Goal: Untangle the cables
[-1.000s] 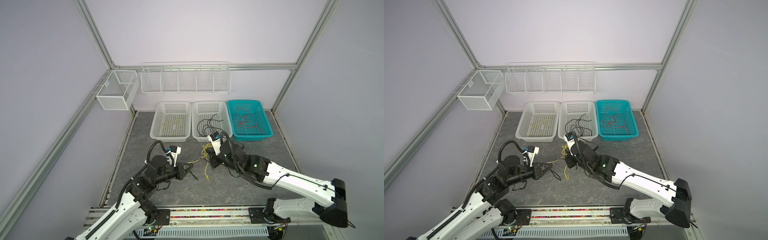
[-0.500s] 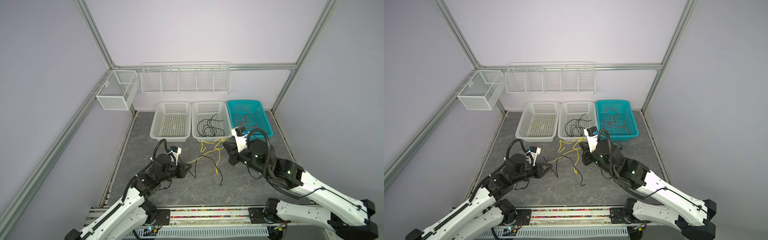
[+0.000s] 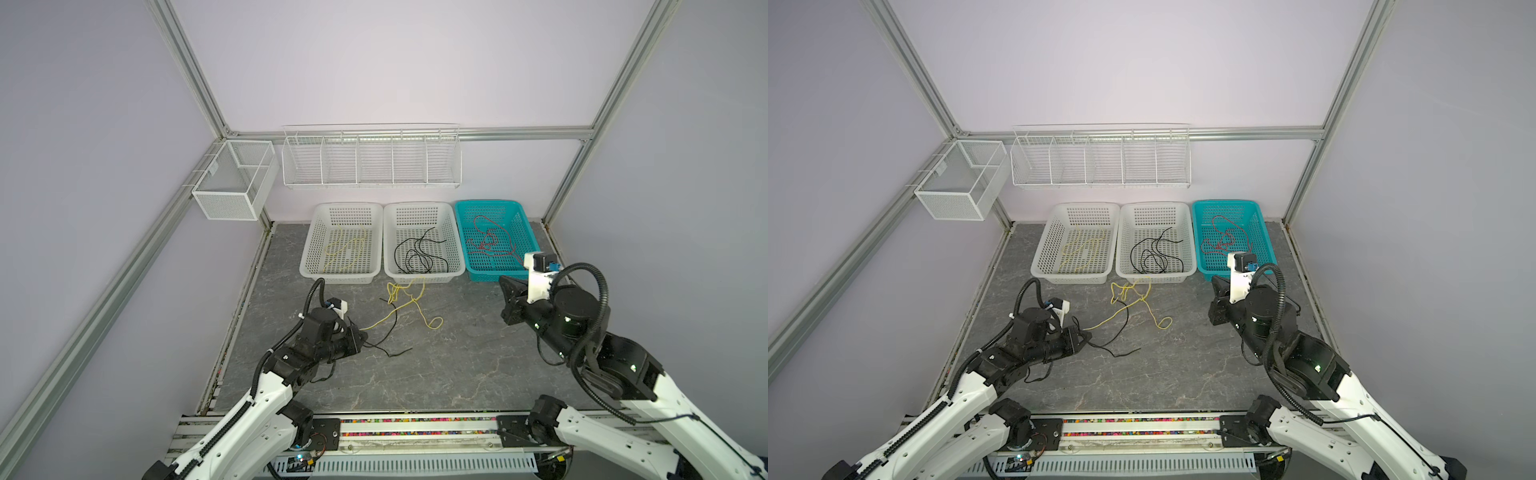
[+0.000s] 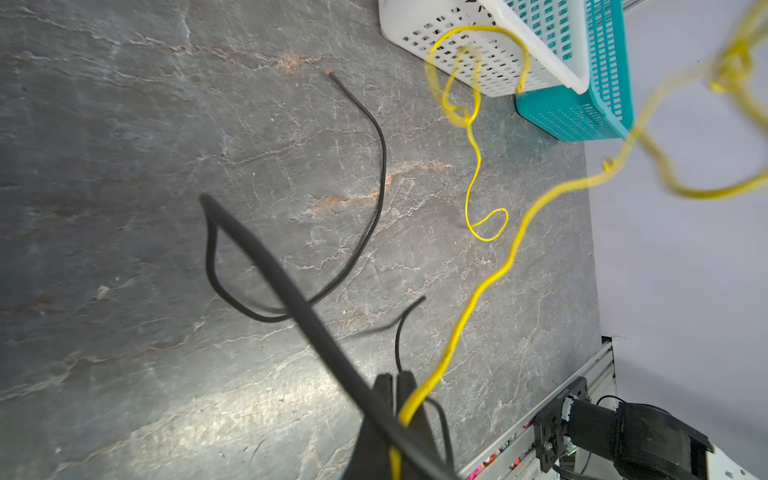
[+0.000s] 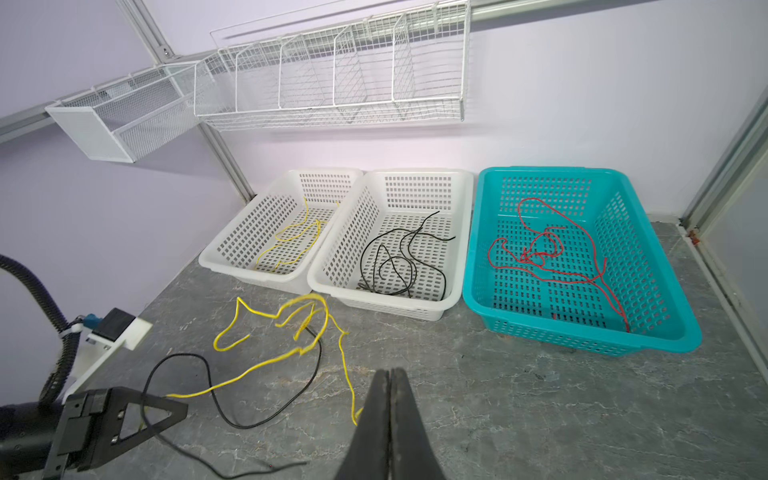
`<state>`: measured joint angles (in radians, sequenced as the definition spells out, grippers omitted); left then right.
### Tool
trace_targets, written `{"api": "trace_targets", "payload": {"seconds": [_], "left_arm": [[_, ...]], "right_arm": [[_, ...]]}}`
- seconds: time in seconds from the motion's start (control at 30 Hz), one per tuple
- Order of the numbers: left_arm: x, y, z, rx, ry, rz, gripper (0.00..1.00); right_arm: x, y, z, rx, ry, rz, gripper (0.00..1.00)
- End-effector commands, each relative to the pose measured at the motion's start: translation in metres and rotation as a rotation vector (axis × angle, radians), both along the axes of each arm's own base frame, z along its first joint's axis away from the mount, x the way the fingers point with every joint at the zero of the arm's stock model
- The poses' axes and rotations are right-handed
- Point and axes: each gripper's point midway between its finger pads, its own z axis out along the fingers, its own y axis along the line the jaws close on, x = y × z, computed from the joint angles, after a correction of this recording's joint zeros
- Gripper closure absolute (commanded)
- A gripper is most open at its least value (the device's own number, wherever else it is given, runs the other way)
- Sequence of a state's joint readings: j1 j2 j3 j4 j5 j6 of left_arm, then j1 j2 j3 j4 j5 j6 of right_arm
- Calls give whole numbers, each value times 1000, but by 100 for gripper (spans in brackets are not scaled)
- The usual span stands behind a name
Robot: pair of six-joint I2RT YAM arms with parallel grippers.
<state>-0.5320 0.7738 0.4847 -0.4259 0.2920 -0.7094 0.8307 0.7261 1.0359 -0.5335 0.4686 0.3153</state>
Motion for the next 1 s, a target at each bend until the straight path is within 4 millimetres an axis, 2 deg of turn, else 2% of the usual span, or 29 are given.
{"api": "trace_targets", "payload": {"seconds": [0.0,0.03,0.17,0.37,0.4,0.43,0.47,0.63,0.8,0.87,0.97], "left_arm": [[0,-5,10,-37,-12,-16,100],[-2,-7,14,-52,-16,-31,100],[-8,-16,39,-129,-61,-83,100],[-16,-23,73,-207,-137,-138,100],[-16,-24,76,-216,-144,-146,100],[-18,-25,77,-222,-148,-154,100],[-18,-26,78,-229,-151,-162,100],[-21,-29,78,-253,-146,-183,100],[-21,-32,87,-286,-164,-191,100],[-22,-33,90,-296,-172,-201,100],[-23,-35,88,-299,-164,-209,100]], "right_arm": [[-4,29,-22,17,61,131,94],[-5,41,-29,20,83,181,93],[-9,84,-54,48,170,348,77],[2,120,-72,114,212,404,51],[4,124,-72,128,216,409,46],[5,128,-88,122,248,413,42],[7,134,-91,129,259,420,39],[7,162,-93,261,257,501,23],[16,179,-110,289,307,498,23],[19,183,-109,304,288,492,23],[20,187,-96,337,227,499,27]]}}
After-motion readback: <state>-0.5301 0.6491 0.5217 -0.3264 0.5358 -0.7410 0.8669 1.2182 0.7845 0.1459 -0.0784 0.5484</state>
